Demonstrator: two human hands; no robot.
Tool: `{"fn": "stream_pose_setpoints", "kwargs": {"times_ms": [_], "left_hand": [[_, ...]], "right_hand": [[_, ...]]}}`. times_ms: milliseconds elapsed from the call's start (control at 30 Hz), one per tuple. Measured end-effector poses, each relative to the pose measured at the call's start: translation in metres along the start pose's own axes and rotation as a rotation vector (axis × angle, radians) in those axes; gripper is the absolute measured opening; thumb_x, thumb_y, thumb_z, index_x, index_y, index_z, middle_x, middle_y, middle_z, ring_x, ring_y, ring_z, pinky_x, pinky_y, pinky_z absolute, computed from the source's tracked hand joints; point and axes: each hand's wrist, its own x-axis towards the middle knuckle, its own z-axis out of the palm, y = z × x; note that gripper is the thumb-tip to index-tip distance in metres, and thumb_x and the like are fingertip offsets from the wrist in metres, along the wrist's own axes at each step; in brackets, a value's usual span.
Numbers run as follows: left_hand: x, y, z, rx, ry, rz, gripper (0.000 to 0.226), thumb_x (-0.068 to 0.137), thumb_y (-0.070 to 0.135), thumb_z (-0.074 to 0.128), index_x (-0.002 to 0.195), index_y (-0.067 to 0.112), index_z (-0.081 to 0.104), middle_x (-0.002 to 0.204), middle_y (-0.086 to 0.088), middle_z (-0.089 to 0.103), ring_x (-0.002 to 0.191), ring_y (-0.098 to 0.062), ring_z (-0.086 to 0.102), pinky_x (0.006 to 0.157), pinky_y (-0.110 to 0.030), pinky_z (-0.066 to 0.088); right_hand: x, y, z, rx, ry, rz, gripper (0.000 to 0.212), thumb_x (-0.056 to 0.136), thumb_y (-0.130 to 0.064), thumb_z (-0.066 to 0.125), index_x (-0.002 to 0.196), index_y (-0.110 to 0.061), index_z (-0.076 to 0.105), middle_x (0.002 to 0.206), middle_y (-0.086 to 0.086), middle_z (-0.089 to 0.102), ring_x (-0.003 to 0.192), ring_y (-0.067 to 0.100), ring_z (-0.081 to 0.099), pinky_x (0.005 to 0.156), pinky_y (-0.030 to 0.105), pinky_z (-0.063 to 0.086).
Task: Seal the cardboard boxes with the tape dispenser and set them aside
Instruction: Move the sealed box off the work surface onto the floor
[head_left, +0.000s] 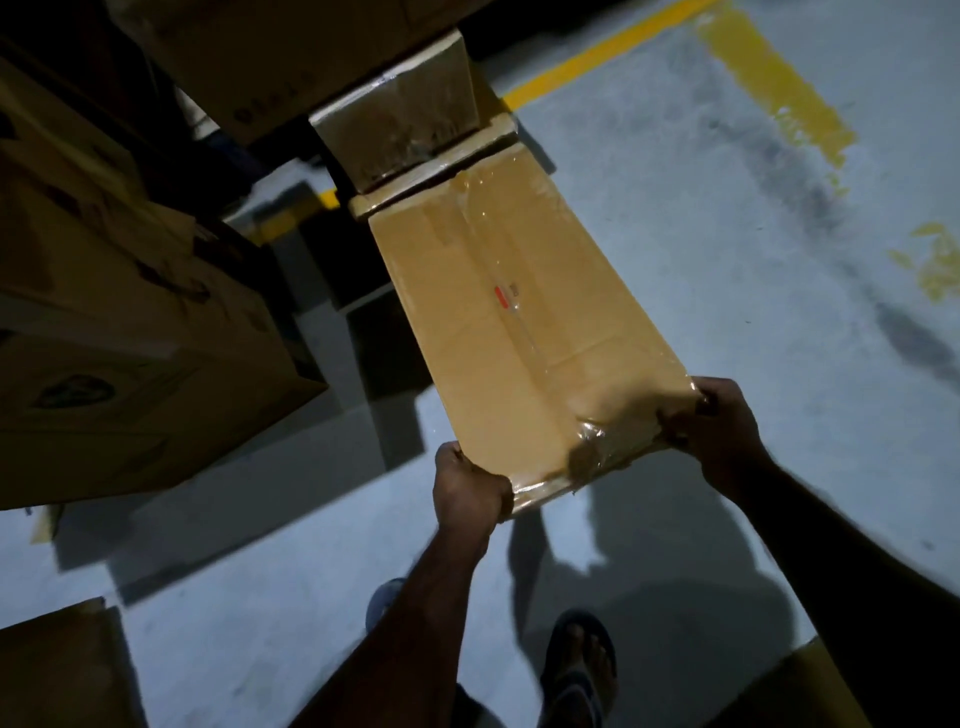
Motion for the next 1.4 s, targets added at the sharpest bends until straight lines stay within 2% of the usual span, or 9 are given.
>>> {"fn": "stream_pose_setpoints", "kwargs": {"times_ms": [167,367,500,633,667,767,1133,1300,1400], "left_hand": [[0.032,-0.002,0.010,0.055,-0.134,0.006,0.053,0.030,-0.004,0.065,0.083,-0.011,0.060,0.069,-0.027,0.064,0.057,-0.046,0.063,0.042,-0.049,0.053],[0.022,0.048,0.007,0.086,-0.288,0.046,0.023,0.062,0.010,0.072,0.062,-0.002,0.053,0.075,-0.023,0.059,0.071,-0.030,0.062,0.054,-0.040,0.049],[0.000,0.074,-0.005,0.134,-0.341,0.047,0.033,0.091,0.015,0.067,0.078,0.028,0.039,0.096,-0.004,0.058,0.098,-0.024,0.056,0.093,-0.042,0.052],[-0.049,0.084,-0.040,0.196,-0.342,0.031,0.030,0.100,0.015,0.058,0.085,0.033,0.040,0.089,0.017,0.043,0.102,-0.018,0.046,0.079,-0.026,0.044],[-0.068,0.088,-0.057,0.183,-0.332,0.042,0.015,0.100,0.017,0.060,0.101,0.030,0.052,0.100,0.016,0.050,0.104,-0.014,0.046,0.082,-0.024,0.041],[-0.130,0.093,-0.110,0.151,-0.325,0.065,0.055,0.099,0.026,0.064,0.149,0.013,0.045,0.143,-0.001,0.053,0.109,-0.009,0.052,0.094,-0.021,0.036],[-0.309,0.046,-0.373,-0.083,0.054,0.051,0.052,0.097,0.033,0.066,0.143,0.012,0.055,0.148,-0.002,0.055,0.134,-0.020,0.052,0.115,-0.037,0.040],[-0.335,-0.029,-0.478,-0.271,0.273,0.046,0.071,0.076,0.057,0.067,0.134,0.017,0.064,0.135,0.003,0.065,0.122,-0.016,0.061,0.109,-0.044,0.048],[-0.379,-0.054,-0.544,-0.363,0.348,0.057,0.067,0.081,0.054,0.069,0.134,0.014,0.063,0.134,0.008,0.063,0.121,-0.012,0.059,0.109,-0.039,0.047]], "right_hand": [[0.021,0.009,0.009,-0.257,0.120,0.022,0.025,0.062,-0.025,0.066,0.077,-0.007,0.058,0.071,0.005,0.060,0.066,0.019,0.052,0.061,0.035,0.041],[0.029,-0.006,0.040,-0.831,-0.012,0.152,0.067,0.093,-0.034,0.060,0.145,-0.001,0.035,0.138,0.026,0.044,0.125,0.044,0.046,0.103,0.045,0.039],[0.003,-0.031,0.054,-0.848,0.053,0.016,0.054,0.090,-0.026,0.061,0.133,0.002,0.045,0.134,0.026,0.048,0.126,0.044,0.044,0.102,0.044,0.039],[-0.053,-0.086,0.066,-0.796,-0.065,0.020,0.047,0.099,-0.029,0.057,0.141,-0.007,0.052,0.143,0.014,0.056,0.133,0.029,0.049,0.108,0.030,0.033],[-0.071,-0.104,0.071,-0.802,-0.090,0.007,0.047,0.100,-0.030,0.056,0.141,-0.008,0.052,0.143,0.013,0.056,0.133,0.027,0.050,0.108,0.029,0.032],[-0.134,-0.160,0.089,-0.837,-0.192,-0.025,0.041,0.102,-0.033,0.049,0.132,-0.008,0.059,0.137,0.013,0.060,0.125,0.030,0.054,0.102,0.031,0.038],[-0.366,-0.330,0.249,-0.834,-0.609,-0.415,0.031,0.100,-0.036,0.053,0.080,-0.013,0.058,0.073,0.000,0.059,0.078,0.026,0.057,0.061,0.031,0.034],[-0.458,-0.355,0.336,-0.879,-0.773,-0.490,0.037,0.100,-0.038,0.056,0.125,-0.012,0.067,0.122,0.007,0.068,0.114,0.028,0.061,0.084,0.025,0.038],[-0.514,-0.362,0.391,-0.898,-0.858,-0.556,0.035,0.100,-0.038,0.057,0.117,-0.011,0.069,0.112,0.009,0.070,0.106,0.028,0.063,0.080,0.028,0.040]]}}
